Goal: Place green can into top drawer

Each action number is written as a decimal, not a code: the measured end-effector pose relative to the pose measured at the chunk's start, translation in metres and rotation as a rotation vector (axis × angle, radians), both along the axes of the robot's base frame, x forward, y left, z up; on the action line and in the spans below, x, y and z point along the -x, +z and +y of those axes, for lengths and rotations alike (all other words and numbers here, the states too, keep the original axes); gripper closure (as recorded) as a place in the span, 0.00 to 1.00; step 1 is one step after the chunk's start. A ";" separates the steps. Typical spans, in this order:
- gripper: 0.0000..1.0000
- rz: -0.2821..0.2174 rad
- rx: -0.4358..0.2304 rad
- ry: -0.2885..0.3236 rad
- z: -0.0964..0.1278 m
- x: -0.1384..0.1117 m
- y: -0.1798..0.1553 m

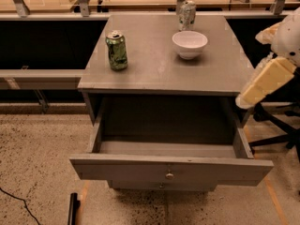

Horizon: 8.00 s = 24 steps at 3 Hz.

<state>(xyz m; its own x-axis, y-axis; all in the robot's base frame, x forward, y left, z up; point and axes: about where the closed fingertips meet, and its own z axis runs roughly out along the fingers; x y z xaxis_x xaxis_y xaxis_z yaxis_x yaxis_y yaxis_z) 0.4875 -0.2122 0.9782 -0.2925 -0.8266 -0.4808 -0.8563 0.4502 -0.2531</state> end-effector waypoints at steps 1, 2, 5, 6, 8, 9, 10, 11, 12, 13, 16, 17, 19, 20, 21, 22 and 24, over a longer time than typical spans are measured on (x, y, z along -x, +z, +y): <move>0.00 -0.135 -0.249 -0.009 0.019 -0.064 0.014; 0.00 -0.253 -0.474 -0.025 0.051 -0.137 0.040; 0.00 -0.209 -0.567 -0.123 0.096 -0.157 -0.006; 0.00 -0.202 -0.597 -0.131 0.131 -0.184 -0.032; 0.00 -0.216 -0.615 -0.142 0.140 -0.190 -0.031; 0.00 -0.207 -0.632 -0.154 0.152 -0.207 -0.037; 0.00 -0.149 -0.661 -0.145 0.185 -0.232 -0.051; 0.00 -0.096 -0.700 -0.099 0.217 -0.242 -0.057; 0.00 -0.041 -0.743 -0.008 0.258 -0.235 -0.055; 0.00 -0.007 -0.769 0.064 0.297 -0.229 -0.059; 0.65 -0.020 -0.728 0.083 0.326 -0.249 -0.100; 0.88 -0.022 -0.712 0.066 0.315 -0.244 -0.100; 1.00 -0.115 -0.684 -0.105 0.218 -0.162 -0.058; 1.00 -0.119 -0.662 -0.172 0.179 -0.121 -0.059; 1.00 -0.109 -0.644 -0.203 0.154 -0.087 -0.066; 1.00 -0.073 -0.685 -0.188 0.143 -0.058 -0.085; 1.00 -0.032 -0.726 -0.017 0.171 -0.036 -0.158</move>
Offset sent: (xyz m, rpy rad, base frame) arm 0.2059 0.0850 0.0704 0.7071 -0.3525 -0.0238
